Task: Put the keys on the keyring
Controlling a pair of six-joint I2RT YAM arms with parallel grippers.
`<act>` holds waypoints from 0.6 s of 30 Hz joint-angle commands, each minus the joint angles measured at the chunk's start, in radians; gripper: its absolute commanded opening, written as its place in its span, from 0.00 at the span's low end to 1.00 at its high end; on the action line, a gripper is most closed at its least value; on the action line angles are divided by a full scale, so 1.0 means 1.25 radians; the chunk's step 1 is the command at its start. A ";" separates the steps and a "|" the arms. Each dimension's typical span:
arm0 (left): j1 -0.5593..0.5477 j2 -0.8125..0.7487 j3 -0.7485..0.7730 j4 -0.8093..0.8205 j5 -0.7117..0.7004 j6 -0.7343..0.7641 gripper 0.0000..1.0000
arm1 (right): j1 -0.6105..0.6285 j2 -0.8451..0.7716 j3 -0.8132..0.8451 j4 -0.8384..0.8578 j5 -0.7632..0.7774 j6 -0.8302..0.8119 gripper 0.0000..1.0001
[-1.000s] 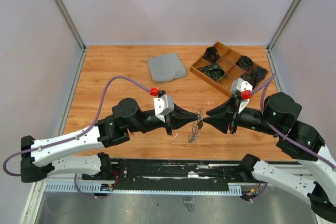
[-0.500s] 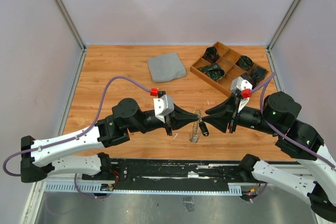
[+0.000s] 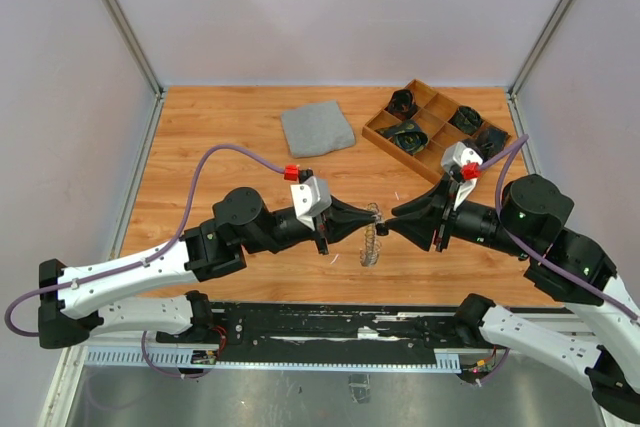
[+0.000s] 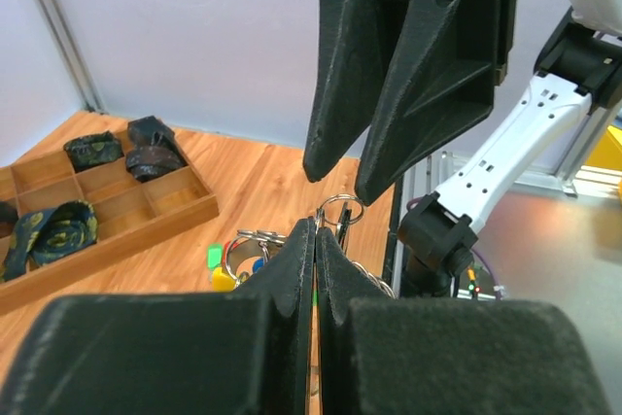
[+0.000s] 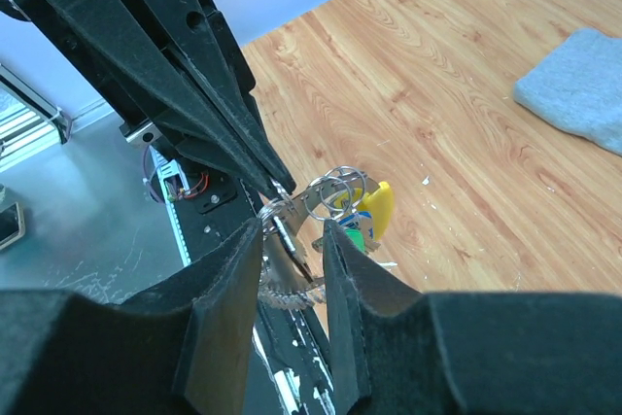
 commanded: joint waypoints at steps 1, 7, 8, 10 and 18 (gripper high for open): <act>-0.004 -0.001 0.023 0.009 -0.051 0.008 0.01 | 0.010 -0.003 0.014 0.019 0.007 0.030 0.33; -0.004 0.007 0.035 -0.014 -0.088 0.007 0.01 | 0.010 -0.001 0.017 0.017 0.031 0.035 0.34; -0.004 0.009 0.037 -0.015 -0.091 0.007 0.01 | 0.010 0.002 0.018 0.013 0.034 0.036 0.34; -0.004 0.011 0.040 -0.018 -0.093 0.007 0.01 | 0.010 0.012 0.020 0.003 0.043 0.039 0.34; -0.004 0.008 0.038 -0.014 -0.075 0.009 0.00 | 0.010 0.027 0.011 -0.020 0.086 0.041 0.34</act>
